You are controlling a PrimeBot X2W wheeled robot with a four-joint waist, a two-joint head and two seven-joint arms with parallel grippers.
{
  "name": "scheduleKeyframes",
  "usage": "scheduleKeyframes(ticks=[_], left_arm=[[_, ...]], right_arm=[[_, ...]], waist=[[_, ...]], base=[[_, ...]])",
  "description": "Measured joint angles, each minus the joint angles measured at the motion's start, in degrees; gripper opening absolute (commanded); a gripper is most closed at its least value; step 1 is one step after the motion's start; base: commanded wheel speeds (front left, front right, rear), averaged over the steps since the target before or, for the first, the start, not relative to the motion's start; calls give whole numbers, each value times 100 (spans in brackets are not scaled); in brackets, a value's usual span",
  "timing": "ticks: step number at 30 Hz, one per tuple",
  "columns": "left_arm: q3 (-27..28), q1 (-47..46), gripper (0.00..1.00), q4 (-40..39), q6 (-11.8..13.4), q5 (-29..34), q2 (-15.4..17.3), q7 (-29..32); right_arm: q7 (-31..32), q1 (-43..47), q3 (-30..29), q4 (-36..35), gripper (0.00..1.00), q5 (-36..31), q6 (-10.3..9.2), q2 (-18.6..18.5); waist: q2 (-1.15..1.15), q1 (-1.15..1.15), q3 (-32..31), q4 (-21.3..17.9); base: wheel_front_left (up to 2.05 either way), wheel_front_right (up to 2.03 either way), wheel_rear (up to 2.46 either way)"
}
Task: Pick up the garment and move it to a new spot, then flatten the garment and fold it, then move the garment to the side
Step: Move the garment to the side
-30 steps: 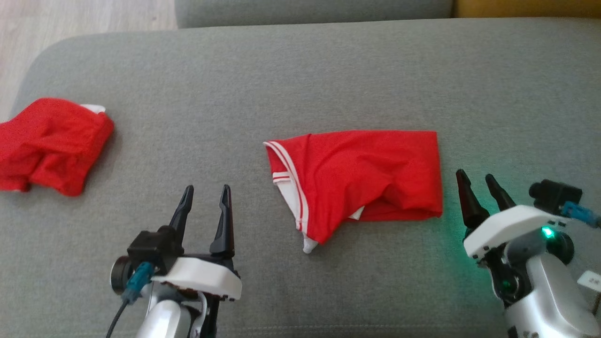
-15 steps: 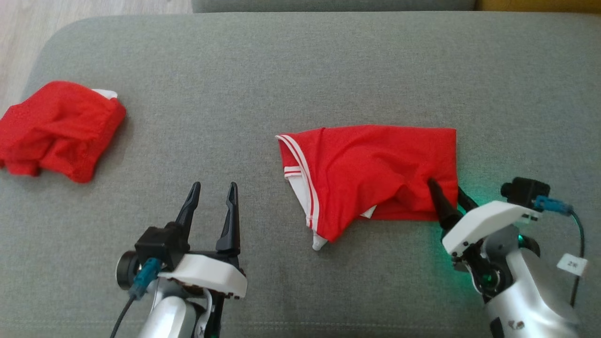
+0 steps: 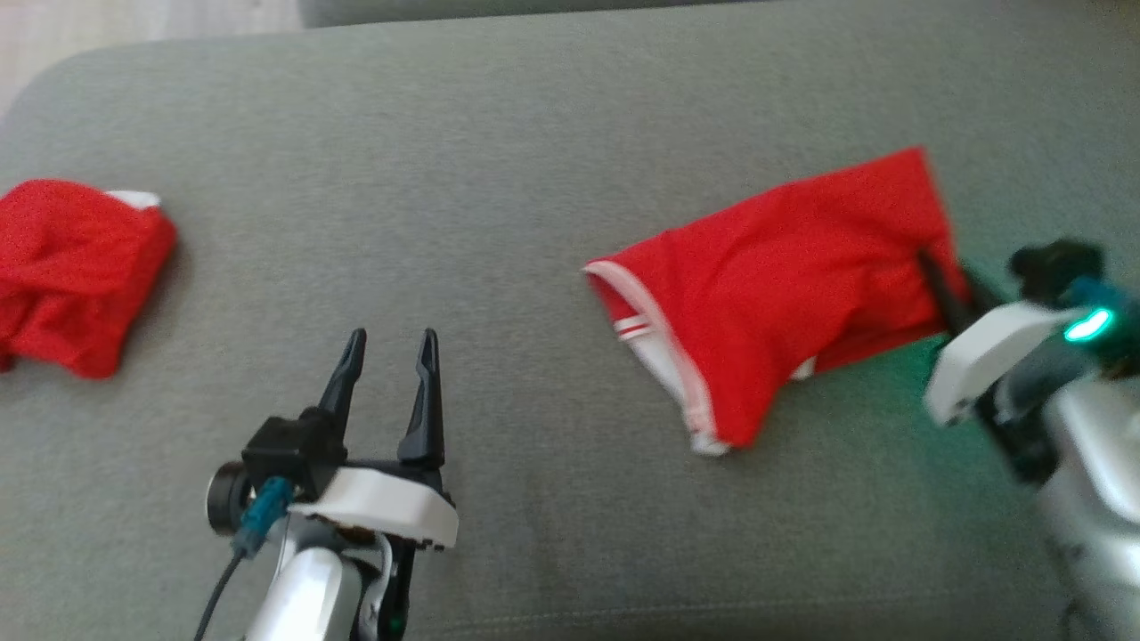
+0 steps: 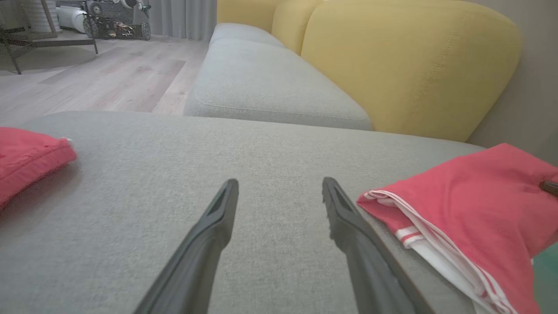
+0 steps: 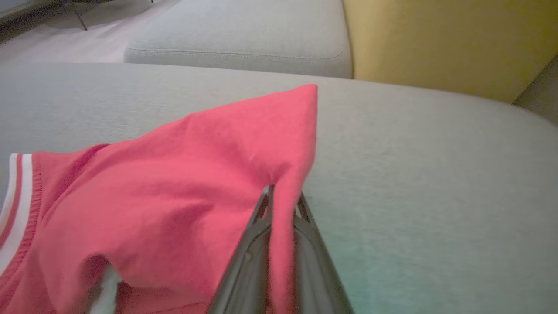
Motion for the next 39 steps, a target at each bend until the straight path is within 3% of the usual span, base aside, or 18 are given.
scheduleKeyframes(ticks=[11, 17, 24, 25, 26, 27, 34, 39], left_arm=[[42, -610, 100, -110, -105, 197, -10, 0], [70, -725, 100, -109, -204, 316, -12, -1], [159, -789, 100, -73, -250, 360, -13, -1], [159, -799, 100, -71, -250, 360, -13, -1], [159, -799, 100, -71, -250, 360, -13, -1], [158, -800, 100, -63, -253, 359, -13, -1], [153, -783, 100, 59, -256, 321, -13, -1], [163, -702, 100, 45, -203, 145, -13, -1]], right_arm=[[168, -1000, -454, 400, 0, 135, 0, -1236], [-2, -1402, -846, 738, 0, 123, -1, -1272], [-107, -1563, -1343, 1025, 0, -433, 0, -1003], [-132, -1563, -1463, 1068, 20, -506, 0, -950], [-132, -1563, -1463, 1068, 75, -506, 0, -950], [-178, -1564, -1580, 1105, 100, -549, 0, -896], [-204, -1563, -1829, 1072, 100, -671, 0, -565], [-260, -1475, -1689, 380, 100, -482, 0, -5]], waist=[[0, 0, 553, -536], [0, 0, 921, -737], [0, 0, 1093, -851], [0, 0, 1089, -847], [0, 0, 1089, -847], [0, 0, 1079, -841], [0, 0, 860, -792], [0, 0, 460, -698]], base=[[0, 0, 0], [0, 0, 0], [0, 0, 0], [0, 0, 0], [0, 0, 0], [0, 0, 0], [0, 0, 0], [0, 0, 0]])
